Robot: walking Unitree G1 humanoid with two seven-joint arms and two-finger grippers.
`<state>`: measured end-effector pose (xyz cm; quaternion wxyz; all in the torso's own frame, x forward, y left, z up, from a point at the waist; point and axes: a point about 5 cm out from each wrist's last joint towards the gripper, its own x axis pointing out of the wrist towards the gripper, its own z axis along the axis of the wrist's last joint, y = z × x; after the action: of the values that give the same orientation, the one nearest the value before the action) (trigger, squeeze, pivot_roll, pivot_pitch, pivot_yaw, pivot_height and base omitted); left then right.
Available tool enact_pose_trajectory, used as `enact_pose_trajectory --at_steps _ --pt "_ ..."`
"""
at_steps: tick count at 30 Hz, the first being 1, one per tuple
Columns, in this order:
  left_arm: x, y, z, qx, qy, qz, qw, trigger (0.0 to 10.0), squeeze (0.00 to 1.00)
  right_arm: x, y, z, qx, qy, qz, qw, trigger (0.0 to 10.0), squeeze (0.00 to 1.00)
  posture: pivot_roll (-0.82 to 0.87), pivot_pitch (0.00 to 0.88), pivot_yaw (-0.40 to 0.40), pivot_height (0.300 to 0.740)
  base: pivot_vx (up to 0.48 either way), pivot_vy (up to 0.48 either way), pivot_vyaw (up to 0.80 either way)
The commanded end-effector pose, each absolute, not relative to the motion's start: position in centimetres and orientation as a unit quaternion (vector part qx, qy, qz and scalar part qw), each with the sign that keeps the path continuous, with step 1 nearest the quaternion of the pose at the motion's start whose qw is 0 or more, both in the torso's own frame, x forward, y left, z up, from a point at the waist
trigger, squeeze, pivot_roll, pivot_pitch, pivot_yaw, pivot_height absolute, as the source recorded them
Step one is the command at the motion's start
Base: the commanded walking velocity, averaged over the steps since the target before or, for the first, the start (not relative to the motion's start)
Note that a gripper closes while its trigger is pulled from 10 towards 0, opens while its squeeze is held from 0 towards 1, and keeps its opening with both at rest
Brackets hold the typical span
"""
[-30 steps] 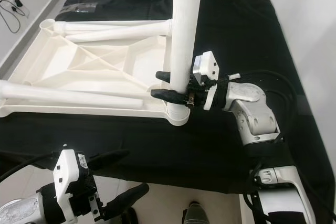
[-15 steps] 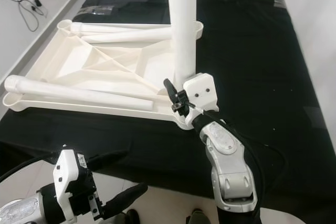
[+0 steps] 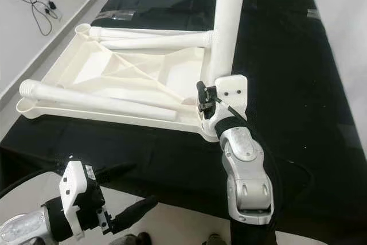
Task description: Building children table
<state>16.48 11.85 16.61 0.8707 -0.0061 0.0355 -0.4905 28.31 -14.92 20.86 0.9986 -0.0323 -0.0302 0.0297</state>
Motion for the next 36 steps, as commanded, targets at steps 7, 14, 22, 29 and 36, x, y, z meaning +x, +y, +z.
enact_pose_trajectory --at_steps 7,14,22,29,36 --pt "16.6 12.2 16.1 0.004 0.046 -0.486 0.873 10.0 0.0 27.5 -17.1 15.8 -0.008 0.089 -0.026 0.996 10.0 0.0 0.0 0.227 0.091 0.74 0.0 0.0 0.0" --pt "16.6 12.2 16.0 0.007 0.044 -0.487 0.873 10.0 0.0 26.2 -17.3 15.6 -0.042 0.035 0.056 0.997 10.0 0.0 -0.01 0.23 0.094 0.74 0.0 0.0 0.0" --pt "16.6 12.3 16.0 0.011 0.045 -0.488 0.871 10.0 0.0 25.9 -17.0 15.4 -0.082 0.022 0.104 0.991 10.0 0.0 0.0 0.23 0.1 0.74 0.0 0.0 0.0" --pt "16.6 12.3 16.0 0.014 0.045 -0.489 0.871 10.0 0.0 26.5 -16.4 15.5 -0.087 0.03 0.124 0.988 10.0 0.0 0.0 0.229 0.1 0.74 0.0 0.0 0.0" --pt "16.6 12.1 15.9 0.013 0.044 -0.489 0.871 10.0 0.0 27.7 -15.9 15.1 -0.062 0.072 0.194 0.976 10.0 0.0 0.0 0.229 0.089 0.74 0.0 0.0 0.0"
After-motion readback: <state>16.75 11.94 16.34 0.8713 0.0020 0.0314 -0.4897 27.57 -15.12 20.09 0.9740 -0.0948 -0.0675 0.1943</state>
